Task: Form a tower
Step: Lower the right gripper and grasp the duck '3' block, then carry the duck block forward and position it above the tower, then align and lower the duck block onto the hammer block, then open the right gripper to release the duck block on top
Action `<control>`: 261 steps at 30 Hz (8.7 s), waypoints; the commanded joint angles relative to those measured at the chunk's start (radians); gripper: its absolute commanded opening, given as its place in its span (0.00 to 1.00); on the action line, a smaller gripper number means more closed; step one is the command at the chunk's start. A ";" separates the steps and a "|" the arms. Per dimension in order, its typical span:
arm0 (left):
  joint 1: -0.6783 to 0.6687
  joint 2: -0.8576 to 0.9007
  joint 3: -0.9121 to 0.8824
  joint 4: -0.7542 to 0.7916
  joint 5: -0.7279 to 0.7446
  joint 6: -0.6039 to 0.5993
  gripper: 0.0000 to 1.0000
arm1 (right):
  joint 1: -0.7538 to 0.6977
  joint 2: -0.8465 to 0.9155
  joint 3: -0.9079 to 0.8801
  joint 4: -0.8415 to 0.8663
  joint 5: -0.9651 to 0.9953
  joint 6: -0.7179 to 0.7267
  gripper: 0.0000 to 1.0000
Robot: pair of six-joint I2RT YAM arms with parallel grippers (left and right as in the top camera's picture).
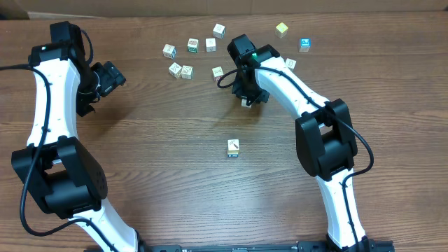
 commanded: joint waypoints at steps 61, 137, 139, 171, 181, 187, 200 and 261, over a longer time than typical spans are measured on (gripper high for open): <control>-0.007 -0.023 0.019 0.000 0.000 0.012 1.00 | 0.223 -0.281 -0.111 -0.352 -0.140 -0.103 0.16; -0.007 -0.023 0.019 0.000 0.000 0.012 1.00 | 0.227 -0.281 -0.197 -0.263 -0.099 -0.047 0.41; -0.007 -0.023 0.019 0.000 0.000 0.012 0.99 | 0.227 -0.281 -0.197 -0.264 -0.099 -0.047 0.42; -0.013 -0.023 0.019 0.000 0.000 0.012 1.00 | 0.227 -0.281 -0.197 -0.306 -0.148 -0.048 0.29; -0.013 -0.023 0.019 0.000 0.000 0.012 1.00 | 0.227 -0.281 -0.197 -0.306 -0.151 -0.056 0.26; -0.013 -0.023 0.019 0.000 0.000 0.012 1.00 | 0.227 -0.281 -0.196 -0.310 -0.151 -0.056 0.21; -0.013 -0.023 0.019 0.000 0.000 0.012 0.99 | 0.227 -0.281 -0.164 -0.342 -0.151 -0.064 0.22; -0.013 -0.023 0.019 0.000 0.000 0.012 1.00 | 0.247 -0.281 -0.151 -0.352 -0.125 -0.007 0.54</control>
